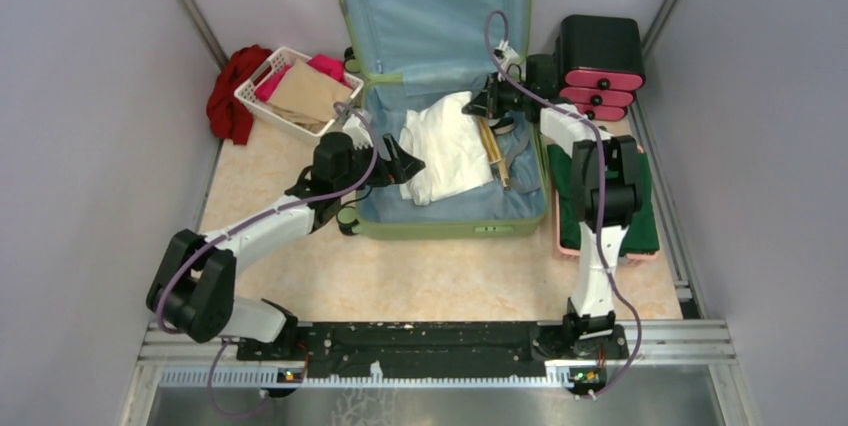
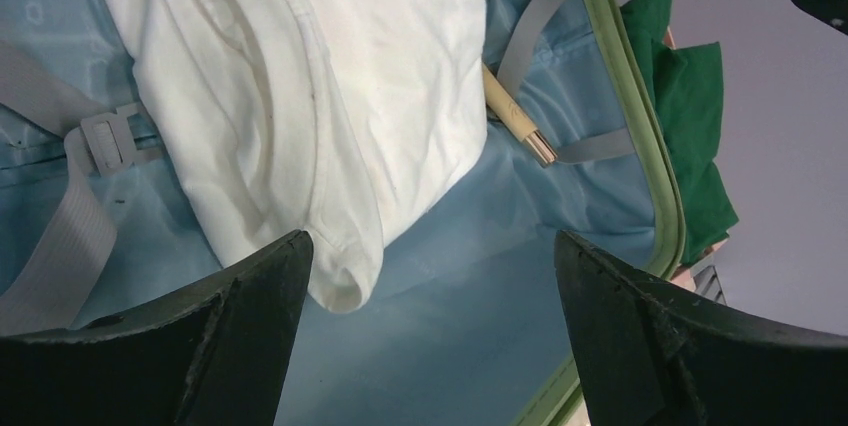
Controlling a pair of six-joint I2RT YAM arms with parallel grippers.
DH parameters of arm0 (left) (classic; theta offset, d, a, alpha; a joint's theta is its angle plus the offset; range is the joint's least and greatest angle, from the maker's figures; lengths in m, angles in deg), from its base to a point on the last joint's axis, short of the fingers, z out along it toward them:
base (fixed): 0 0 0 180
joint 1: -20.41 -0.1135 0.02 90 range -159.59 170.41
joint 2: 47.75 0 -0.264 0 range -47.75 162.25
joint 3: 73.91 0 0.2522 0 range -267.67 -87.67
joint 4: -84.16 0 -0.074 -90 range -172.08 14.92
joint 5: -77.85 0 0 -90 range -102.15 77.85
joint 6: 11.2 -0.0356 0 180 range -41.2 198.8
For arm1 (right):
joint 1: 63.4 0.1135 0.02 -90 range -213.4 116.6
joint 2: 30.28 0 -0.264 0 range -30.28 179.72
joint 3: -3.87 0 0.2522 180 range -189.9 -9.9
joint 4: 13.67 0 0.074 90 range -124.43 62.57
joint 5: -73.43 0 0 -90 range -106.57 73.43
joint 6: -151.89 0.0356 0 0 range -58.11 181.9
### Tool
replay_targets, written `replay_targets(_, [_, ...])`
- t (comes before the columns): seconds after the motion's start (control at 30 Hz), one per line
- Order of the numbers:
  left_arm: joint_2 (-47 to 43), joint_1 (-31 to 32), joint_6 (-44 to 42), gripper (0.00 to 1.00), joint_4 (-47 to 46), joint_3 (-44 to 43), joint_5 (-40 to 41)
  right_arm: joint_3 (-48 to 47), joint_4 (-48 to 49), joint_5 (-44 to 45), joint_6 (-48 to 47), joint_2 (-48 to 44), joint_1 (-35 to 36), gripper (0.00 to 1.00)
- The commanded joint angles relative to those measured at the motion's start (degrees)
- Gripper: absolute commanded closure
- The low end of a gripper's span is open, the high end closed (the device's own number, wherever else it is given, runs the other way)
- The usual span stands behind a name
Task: Open, take out, and arrange the luggage
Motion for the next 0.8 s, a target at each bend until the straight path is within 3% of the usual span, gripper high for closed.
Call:
replay_targets(0.0, [3.2, -1.2, 0.9, 0.05, -1.3, -3.2, -1.7, 1.3, 0.9, 0.5, -3.2, -7.2, 0.5, 1.00])
replay_targets(0.3, [4.3, -2.7, 0.0, 0.05, -1.4, -4.7, -3.0, 4.2, -1.7, 6.1, -8.2, -11.0, 0.0, 1.00])
replay_targets(0.77, [11.8, -3.8, -1.2, 0.10, -0.7, -11.2, -6.2, 8.8, -2.6, 25.0, -12.9, -15.6, 0.0, 1.00])
